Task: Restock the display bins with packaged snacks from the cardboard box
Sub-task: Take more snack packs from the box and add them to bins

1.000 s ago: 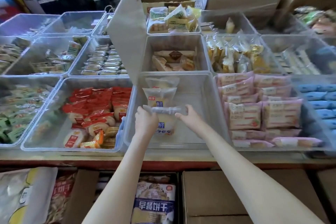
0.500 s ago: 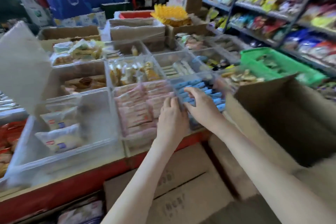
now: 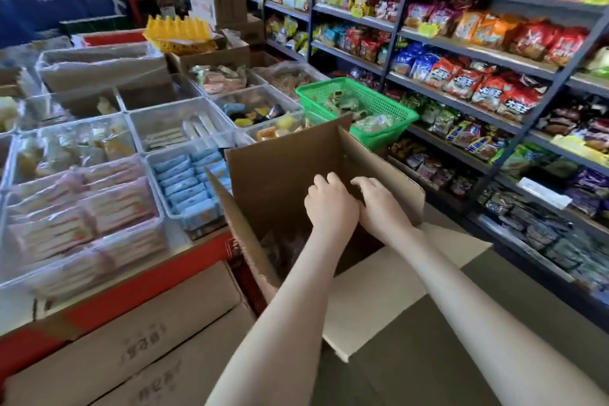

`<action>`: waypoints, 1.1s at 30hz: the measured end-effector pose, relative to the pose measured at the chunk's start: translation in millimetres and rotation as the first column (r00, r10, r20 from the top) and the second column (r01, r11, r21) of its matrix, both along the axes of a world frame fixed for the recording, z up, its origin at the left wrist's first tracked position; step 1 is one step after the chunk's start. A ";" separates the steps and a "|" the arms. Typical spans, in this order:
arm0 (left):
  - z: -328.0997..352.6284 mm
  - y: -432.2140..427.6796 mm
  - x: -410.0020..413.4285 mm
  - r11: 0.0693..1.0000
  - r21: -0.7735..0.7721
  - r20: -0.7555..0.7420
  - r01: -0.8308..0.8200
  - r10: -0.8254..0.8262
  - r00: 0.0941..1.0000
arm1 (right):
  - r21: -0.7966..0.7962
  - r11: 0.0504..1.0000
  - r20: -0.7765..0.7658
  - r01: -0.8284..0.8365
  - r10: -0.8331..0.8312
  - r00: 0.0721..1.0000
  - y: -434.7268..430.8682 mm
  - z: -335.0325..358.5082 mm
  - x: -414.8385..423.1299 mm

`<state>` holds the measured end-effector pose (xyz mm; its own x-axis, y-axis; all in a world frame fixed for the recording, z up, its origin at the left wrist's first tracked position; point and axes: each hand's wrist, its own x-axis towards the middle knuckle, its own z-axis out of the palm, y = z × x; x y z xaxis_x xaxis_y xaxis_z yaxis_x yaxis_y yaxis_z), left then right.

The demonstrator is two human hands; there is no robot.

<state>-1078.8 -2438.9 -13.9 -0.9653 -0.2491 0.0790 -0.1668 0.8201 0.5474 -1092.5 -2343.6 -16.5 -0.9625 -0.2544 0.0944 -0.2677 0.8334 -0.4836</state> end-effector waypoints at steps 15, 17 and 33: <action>-226.8 -26.6 -83.8 0.944 0.040 0.743 -0.327 0.190 0.642 | 0.269 0.875 0.621 -0.401 0.161 0.767 2.6 -198.1 -155.6; -246.0 -34.5 -80.7 0.916 0.049 0.802 -0.398 0.201 0.562 | 0.165 0.861 0.742 -0.482 0.214 0.635 -13.4 -218.6 -163.0; -318.8 -29.0 -125.5 0.995 -0.026 0.837 0.097 -0.032 0.547 | 0.069 0.992 0.985 -0.104 -0.052 0.163 -16.9 -352.9 -199.2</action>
<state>-1204.2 -2467.9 -332.7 -0.6174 -0.2098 -0.7581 -0.4671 0.8733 0.1387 -1291.7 -2360.4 -369.3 -0.2234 -0.2133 -0.9511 0.3443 0.8956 -0.2817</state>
